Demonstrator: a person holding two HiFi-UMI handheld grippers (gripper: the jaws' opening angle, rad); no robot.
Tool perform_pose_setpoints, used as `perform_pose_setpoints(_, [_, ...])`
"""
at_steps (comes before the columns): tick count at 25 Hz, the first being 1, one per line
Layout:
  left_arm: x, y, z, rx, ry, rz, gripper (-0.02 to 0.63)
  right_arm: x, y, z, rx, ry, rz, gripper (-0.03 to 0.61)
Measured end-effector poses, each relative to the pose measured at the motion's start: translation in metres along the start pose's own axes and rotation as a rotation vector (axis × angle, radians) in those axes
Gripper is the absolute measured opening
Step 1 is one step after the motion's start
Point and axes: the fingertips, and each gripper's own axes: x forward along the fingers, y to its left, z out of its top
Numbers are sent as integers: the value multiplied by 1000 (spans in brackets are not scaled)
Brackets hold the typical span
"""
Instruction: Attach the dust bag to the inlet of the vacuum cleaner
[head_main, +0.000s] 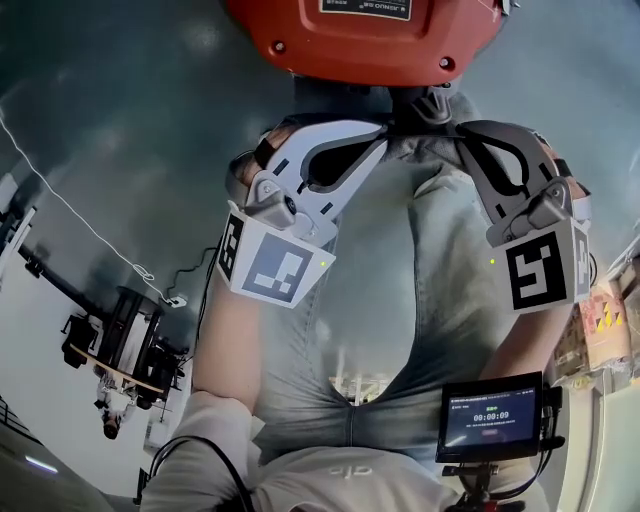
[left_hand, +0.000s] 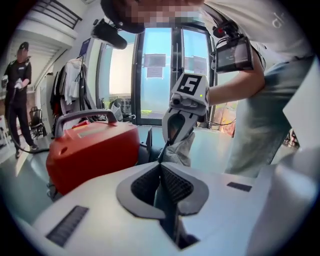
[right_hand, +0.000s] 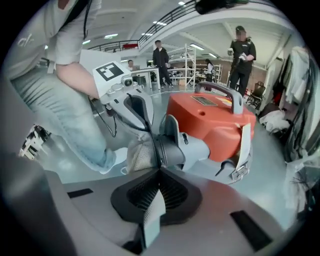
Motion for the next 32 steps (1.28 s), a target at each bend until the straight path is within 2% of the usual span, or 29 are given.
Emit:
perform_pose_setpoints(2, [3, -1, 13, 58, 24, 18, 12, 5, 3, -13, 17, 39, 14, 9])
perform_pose_setpoints(5, [6, 1, 25, 103, 31, 27, 14, 29, 20, -45, -75, 205, 47, 6])
perform_pose_setpoints(6, [6, 3, 25, 102, 18, 21, 14, 37, 26, -48, -94, 215, 73, 6])
perform_pose_setpoints(8, [5, 5, 21, 81, -24, 8, 15, 38, 25, -32, -51, 124, 93, 6])
perform_pose_setpoints(10, [6, 4, 18, 46, -58, -1, 15, 18, 7, -11, 82, -36, 91, 6])
perform_pose_setpoints(12, [5, -1, 17, 23, -68, -3, 15, -7, 2, -5, 200, -136, 149, 6])
perform_pose_setpoints(14, [3, -3, 17, -6, -72, -14, 14, -24, 3, -10, 200, -140, 178, 8])
perform_pose_setpoints(17, [-1, -2, 15, -57, -91, -48, 14, -19, 5, -15, 189, -91, 148, 8])
perform_pose_setpoints(21, [-8, -6, 11, -89, -91, -100, 15, -7, 22, -6, 121, -101, 227, 8])
perform_pose_setpoints(26, [-4, -5, 8, -70, -87, -52, 15, -3, 14, 0, 91, -104, 168, 8])
perform_pose_setpoints(30, [-11, -8, 2, -133, -83, -106, 15, -3, 10, 10, 22, -98, 121, 8])
perform_pose_setpoints(32, [-13, -9, -2, -132, -75, -111, 15, -1, 9, 15, 23, -113, 132, 8])
